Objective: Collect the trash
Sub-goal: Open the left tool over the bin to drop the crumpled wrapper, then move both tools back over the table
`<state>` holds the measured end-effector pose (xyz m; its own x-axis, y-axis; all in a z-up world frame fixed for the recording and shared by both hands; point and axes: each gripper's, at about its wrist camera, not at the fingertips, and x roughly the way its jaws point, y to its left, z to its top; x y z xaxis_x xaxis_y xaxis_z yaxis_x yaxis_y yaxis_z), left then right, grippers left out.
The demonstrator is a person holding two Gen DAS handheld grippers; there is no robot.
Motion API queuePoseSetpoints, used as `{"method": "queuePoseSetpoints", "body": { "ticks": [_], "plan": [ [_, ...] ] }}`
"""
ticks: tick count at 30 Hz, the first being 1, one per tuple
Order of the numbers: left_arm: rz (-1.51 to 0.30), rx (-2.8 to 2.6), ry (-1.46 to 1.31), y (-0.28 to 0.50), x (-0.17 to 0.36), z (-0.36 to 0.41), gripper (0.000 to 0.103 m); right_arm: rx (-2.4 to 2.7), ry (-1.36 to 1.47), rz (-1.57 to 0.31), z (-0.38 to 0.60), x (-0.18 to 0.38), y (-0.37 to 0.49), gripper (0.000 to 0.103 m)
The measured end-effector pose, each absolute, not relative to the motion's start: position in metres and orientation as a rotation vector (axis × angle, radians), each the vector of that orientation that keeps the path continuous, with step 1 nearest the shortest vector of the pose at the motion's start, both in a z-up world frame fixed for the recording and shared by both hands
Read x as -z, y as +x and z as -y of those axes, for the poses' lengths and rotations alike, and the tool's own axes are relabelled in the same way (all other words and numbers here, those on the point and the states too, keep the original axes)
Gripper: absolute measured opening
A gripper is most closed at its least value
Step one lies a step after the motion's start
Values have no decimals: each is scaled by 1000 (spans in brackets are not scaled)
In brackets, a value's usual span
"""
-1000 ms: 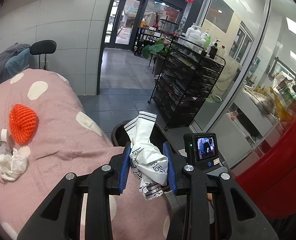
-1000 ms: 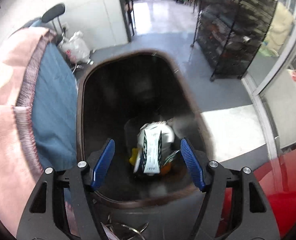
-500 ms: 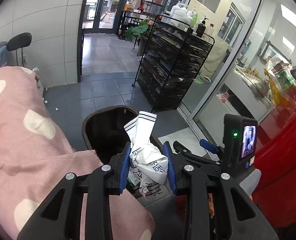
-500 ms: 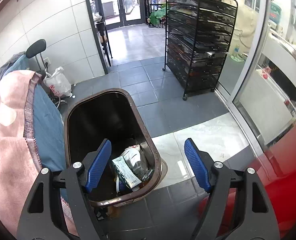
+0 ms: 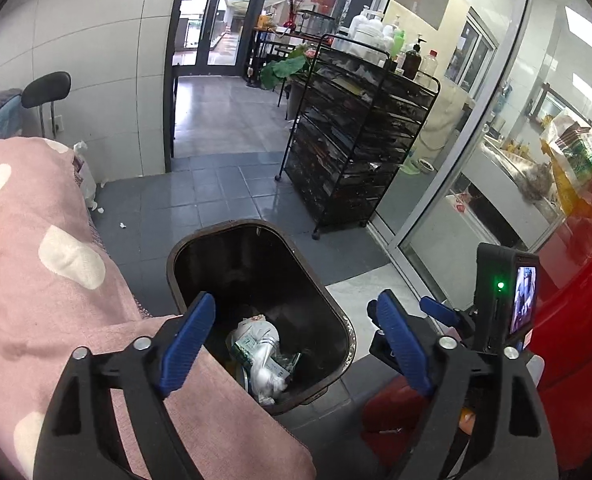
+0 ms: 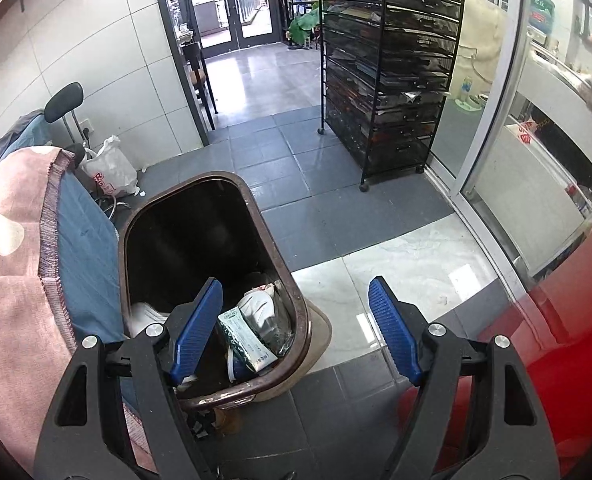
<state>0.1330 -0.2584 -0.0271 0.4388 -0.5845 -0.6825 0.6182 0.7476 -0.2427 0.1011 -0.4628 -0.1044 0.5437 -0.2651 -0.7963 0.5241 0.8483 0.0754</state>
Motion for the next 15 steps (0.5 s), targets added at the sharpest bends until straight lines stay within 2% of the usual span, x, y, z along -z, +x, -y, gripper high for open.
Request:
{"method": "queuePoseSetpoints", "body": {
  "ticks": [5, 15],
  "plan": [
    [-786, 737, 58, 124, 20, 250, 90, 452, 321, -870, 456, 100, 103, 75],
    [-702, 664, 42, 110, 2, 216, 92, 356, 325, -844, 434, 86, 110, 76]
  ]
}}
